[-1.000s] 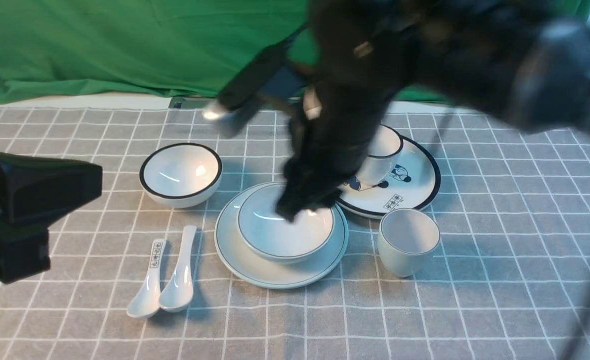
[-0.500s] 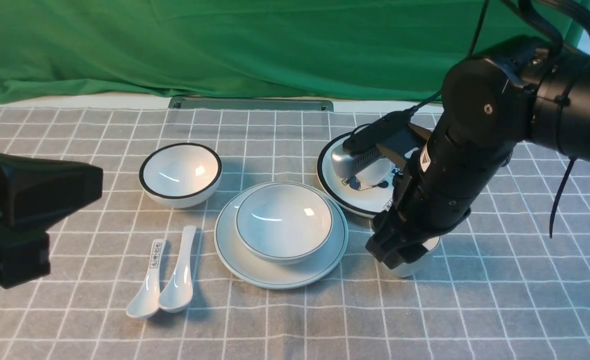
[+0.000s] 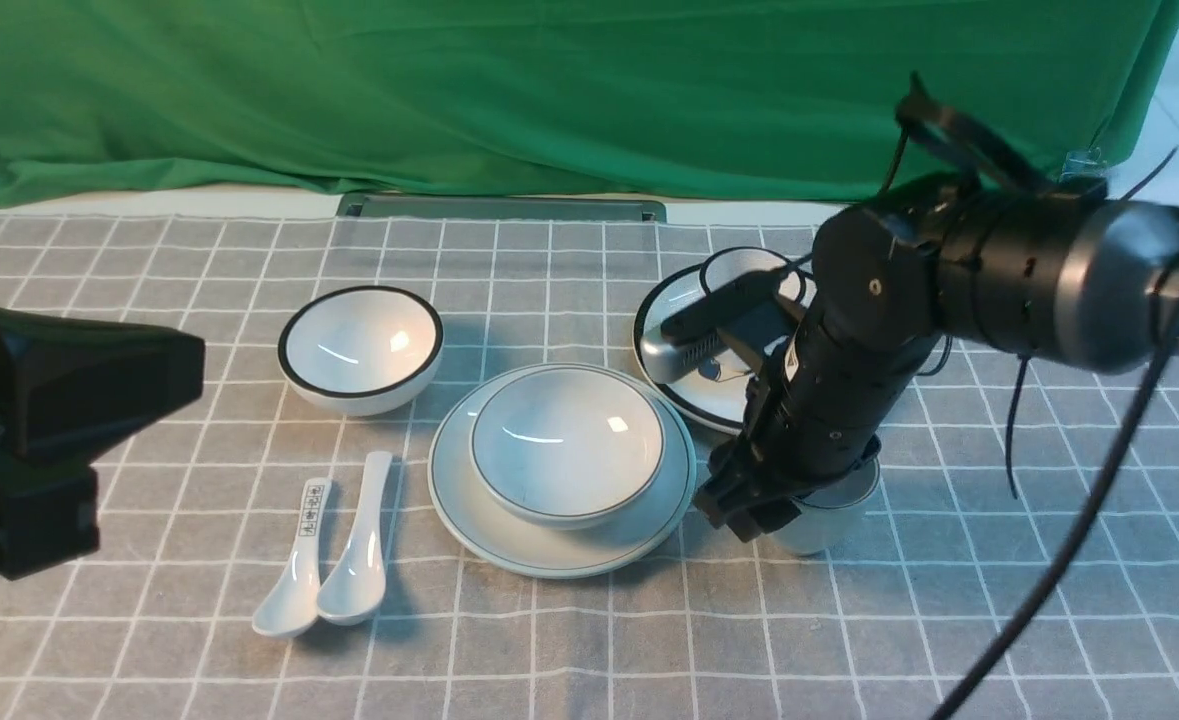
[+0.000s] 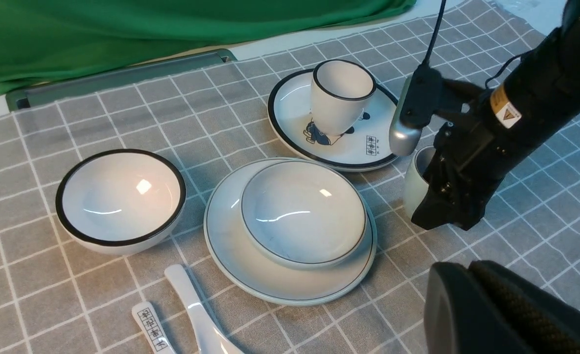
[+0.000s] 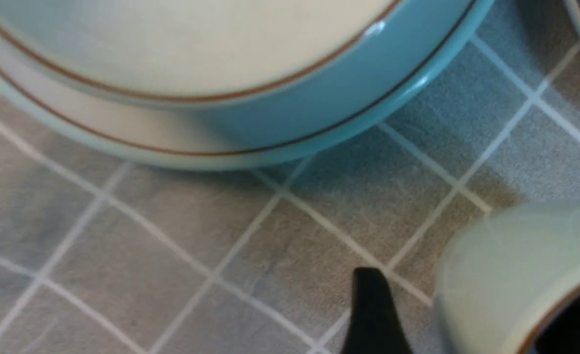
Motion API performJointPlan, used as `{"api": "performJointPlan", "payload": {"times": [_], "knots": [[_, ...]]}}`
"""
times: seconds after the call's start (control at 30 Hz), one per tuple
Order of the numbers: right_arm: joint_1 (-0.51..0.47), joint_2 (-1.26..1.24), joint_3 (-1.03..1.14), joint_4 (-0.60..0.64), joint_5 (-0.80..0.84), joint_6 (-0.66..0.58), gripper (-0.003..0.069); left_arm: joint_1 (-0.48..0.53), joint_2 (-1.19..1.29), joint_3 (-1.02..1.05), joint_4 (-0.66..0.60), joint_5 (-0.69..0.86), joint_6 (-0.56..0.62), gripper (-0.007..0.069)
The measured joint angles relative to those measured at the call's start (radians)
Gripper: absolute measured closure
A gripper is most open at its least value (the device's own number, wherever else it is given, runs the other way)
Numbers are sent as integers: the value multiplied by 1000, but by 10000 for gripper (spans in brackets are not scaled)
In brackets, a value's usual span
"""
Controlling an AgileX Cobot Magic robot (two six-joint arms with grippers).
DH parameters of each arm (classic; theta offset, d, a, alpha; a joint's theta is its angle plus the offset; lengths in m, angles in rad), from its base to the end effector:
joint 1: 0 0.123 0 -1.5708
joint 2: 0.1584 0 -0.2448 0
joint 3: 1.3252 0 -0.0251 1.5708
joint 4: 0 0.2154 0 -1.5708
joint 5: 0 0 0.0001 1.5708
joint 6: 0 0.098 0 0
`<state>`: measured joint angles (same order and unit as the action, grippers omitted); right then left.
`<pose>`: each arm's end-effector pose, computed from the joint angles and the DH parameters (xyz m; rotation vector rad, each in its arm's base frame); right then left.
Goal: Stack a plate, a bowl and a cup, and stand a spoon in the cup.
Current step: Use the right arm to grab a blue teacup, then use the right arm to put the blue teacup into the blue rice bowl in the middle
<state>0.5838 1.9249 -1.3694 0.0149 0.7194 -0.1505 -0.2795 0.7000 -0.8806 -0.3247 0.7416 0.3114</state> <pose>0.2999 0.1993 0.1706 -0.9812 2.5872 0.1315 0.1165 -0.0554 0.3480 0.4858 1.9653 -0.3531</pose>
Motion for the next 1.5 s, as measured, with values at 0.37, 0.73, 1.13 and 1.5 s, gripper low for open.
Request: {"api": "performJointPlan", "payload": {"times": [0.37,0.73,1.13,1.5], "knots": [[103,-35,-154,-6,209,-42,576,0,0,0,0,8,23,613],[226,92,-434,3,179,-49,576,0,0,0,0,18,23,613],[220,265,-522,-15,163,-53,576,0,0,0,-4,20,23,613],[217,273,-526,-38,110,-53,432,0,0,0,-4,20,23,613]]}}
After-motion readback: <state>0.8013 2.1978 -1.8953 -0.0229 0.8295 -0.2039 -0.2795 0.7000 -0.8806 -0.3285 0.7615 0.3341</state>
